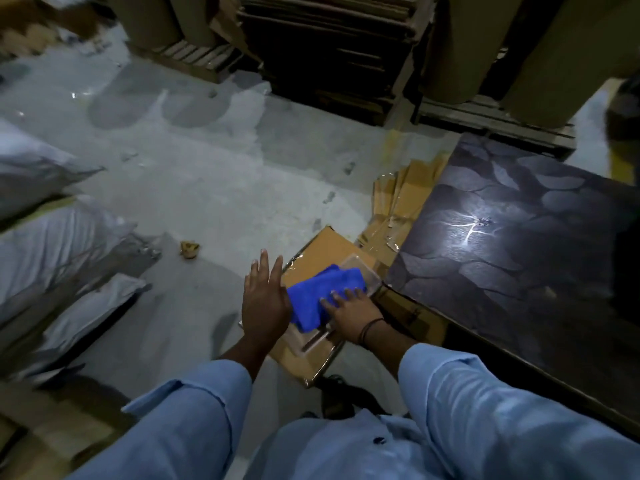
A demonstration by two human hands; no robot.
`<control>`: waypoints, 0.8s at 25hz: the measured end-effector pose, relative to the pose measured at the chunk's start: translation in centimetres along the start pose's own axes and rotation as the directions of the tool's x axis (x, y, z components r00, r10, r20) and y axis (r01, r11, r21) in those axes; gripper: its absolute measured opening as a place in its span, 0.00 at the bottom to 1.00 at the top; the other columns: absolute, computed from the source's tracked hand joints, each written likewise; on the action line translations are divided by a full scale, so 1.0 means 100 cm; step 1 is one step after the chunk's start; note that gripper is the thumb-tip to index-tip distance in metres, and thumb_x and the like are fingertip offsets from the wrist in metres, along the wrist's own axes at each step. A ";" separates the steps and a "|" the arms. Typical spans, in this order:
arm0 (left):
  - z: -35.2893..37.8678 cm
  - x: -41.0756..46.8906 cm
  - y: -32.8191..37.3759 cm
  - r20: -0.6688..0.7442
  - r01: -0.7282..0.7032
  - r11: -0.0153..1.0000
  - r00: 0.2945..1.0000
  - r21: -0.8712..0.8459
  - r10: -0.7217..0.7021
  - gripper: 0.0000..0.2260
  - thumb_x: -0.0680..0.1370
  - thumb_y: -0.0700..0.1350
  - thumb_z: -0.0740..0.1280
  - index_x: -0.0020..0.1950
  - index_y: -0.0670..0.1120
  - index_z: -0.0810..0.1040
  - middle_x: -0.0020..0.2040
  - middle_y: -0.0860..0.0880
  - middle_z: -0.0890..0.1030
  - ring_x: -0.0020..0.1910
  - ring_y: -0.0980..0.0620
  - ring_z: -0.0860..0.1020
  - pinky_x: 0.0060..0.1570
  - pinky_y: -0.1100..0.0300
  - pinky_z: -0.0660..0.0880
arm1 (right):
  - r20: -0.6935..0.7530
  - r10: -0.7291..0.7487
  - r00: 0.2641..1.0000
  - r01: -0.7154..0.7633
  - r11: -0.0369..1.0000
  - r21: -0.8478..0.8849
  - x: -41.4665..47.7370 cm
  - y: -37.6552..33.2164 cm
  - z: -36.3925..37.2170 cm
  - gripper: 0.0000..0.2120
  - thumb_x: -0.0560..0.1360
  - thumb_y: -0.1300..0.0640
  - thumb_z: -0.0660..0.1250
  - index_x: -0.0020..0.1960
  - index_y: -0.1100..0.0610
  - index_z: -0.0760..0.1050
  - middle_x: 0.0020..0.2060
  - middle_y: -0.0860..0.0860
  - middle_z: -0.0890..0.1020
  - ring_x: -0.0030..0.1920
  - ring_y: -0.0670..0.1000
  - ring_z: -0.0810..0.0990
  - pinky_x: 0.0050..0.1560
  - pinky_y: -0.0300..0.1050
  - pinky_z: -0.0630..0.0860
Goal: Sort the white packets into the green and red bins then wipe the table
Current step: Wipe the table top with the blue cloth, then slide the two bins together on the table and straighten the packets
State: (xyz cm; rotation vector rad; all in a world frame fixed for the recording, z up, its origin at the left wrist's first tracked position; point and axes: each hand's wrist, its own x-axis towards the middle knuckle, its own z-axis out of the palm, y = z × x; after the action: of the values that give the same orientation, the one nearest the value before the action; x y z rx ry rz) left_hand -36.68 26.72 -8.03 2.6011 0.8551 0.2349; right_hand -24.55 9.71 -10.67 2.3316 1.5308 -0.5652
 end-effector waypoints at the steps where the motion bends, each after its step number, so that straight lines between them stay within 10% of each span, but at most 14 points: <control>1: 0.002 -0.006 -0.002 0.016 -0.001 1.000 1.000 0.004 0.001 0.25 0.81 0.44 0.55 0.79 0.47 0.66 0.82 0.41 0.58 0.79 0.36 0.60 0.77 0.41 0.59 | 0.057 -0.021 0.998 0.021 1.000 0.009 -0.004 -0.003 0.008 0.25 0.80 0.41 0.56 0.73 0.51 0.67 0.70 0.57 0.73 0.68 0.64 0.70 0.69 0.62 0.62; 20: 0.008 0.033 0.091 0.181 -0.260 0.966 0.949 -0.010 0.257 0.25 0.85 0.51 0.52 0.83 0.49 0.55 0.84 0.45 0.52 0.83 0.43 0.51 0.81 0.46 0.51 | -0.226 0.232 0.946 -0.180 0.957 0.228 -0.045 0.070 -0.039 0.26 0.81 0.46 0.58 0.76 0.54 0.63 0.73 0.57 0.69 0.73 0.60 0.64 0.72 0.57 0.63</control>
State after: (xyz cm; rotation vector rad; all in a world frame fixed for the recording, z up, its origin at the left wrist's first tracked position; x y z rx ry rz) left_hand -28.99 21.77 -4.87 2.6938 0.4537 0.0618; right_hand -19.11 5.13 -4.91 2.7725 1.3553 -0.4031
